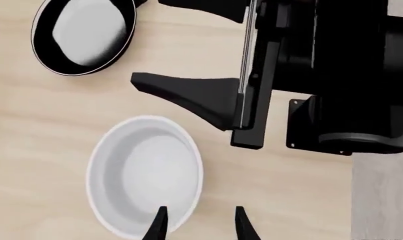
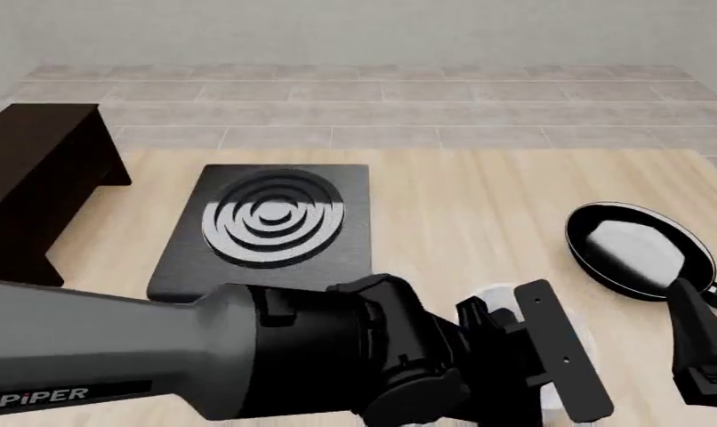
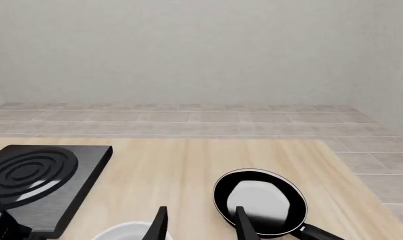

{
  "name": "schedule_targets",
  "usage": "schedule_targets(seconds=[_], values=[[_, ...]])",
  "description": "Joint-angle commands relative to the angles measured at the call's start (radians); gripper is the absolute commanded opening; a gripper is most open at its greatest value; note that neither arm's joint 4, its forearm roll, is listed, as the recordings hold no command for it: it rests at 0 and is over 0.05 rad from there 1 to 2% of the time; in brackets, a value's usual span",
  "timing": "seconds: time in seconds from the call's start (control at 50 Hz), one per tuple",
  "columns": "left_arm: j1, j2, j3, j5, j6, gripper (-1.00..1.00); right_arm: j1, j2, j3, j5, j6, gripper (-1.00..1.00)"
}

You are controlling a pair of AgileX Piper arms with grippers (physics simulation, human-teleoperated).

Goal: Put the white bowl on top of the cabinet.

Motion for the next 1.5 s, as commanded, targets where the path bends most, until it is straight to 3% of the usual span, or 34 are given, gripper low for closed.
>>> schedule_targets(seconds=[0.02, 0.22, 1.1, 1.12, 1.5], values=[[0.029, 0.055, -0.005, -0.019, 0.033, 1.0, 0.0, -0.001, -0.003, 0.004, 0.0, 1.0], [0.057, 0.088, -0.006, -0.031, 0.062, 1.0, 0.0, 0.003, 0.001, -0.004, 0.0, 1.0], [0.03, 0.231, -0.013, -0.043, 0.038, 1.0, 0.0, 0.003, 0.001, -0.004, 0.0, 1.0], [0.034, 0.227, -0.012, -0.045, 0.046, -1.0, 0.0, 0.003, 0.001, -0.004, 0.0, 1.0], [0.057, 0.093, -0.045, 0.037, 0.145, -1.0, 0.0, 0.003, 0.001, -0.004, 0.001, 1.0]])
